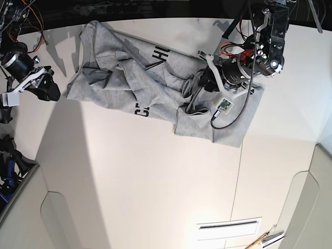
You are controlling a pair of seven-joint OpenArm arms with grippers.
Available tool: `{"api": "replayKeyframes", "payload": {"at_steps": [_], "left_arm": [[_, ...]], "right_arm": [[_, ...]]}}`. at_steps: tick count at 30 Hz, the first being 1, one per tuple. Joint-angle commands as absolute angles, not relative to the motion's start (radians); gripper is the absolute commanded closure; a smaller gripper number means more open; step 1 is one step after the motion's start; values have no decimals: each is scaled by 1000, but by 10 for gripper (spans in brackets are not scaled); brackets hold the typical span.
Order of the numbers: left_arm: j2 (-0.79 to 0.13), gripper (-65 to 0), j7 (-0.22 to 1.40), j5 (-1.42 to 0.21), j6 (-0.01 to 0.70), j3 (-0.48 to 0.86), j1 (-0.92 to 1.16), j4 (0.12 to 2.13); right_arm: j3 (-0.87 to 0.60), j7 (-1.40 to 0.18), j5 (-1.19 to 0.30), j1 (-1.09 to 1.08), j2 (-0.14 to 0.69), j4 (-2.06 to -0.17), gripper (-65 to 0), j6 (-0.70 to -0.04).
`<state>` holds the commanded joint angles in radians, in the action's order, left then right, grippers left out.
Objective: Fold the T-shirt properly
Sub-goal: 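Fold the strip end with the left gripper toward the right gripper, then grasp the other strip end with the right gripper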
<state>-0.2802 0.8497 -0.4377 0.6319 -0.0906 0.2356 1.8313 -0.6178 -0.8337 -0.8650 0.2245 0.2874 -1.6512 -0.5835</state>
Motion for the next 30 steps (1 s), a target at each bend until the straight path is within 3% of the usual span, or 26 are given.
{"api": "replayKeyframes", "payload": {"at_steps": [3, 10, 15, 20, 22, 24, 26, 27, 30], "left_arm": [[-280, -17, 883, -471, 633, -91, 233, 1839], [-302, -8, 992, -497, 676, -91, 247, 2046], [-381, -9, 992, -496, 693, -91, 300, 2050], [-385, -10, 992, -498, 693, -91, 308, 2050], [-385, -41, 992, -501, 693, -91, 314, 2050], [-385, -148, 993, -543, 693, -91, 321, 2050], [-385, -258, 992, -591, 693, -91, 332, 2050], [-385, -286, 992, -613, 693, -91, 338, 2050], [-385, -291, 992, -656, 693, -91, 347, 2050]], "right_arm": [[-618, -834, -864, 224, 287, -1651, -200, -583], [-618, -844, -865, 225, 287, -1651, -200, -583], [-618, -870, -873, 225, 288, -1651, -200, -583], [-618, -907, -883, 234, 287, -1651, -203, -580], [-618, -909, -883, 257, 287, -1651, -247, -580], [-618, -910, -883, 286, 285, -1651, -297, -580], [-618, -909, -886, 322, 286, -1651, -301, -579], [-618, -910, -899, 343, 285, -1651, -301, -580], [-618, -908, -921, 392, 285, -1651, -301, -580]]}}
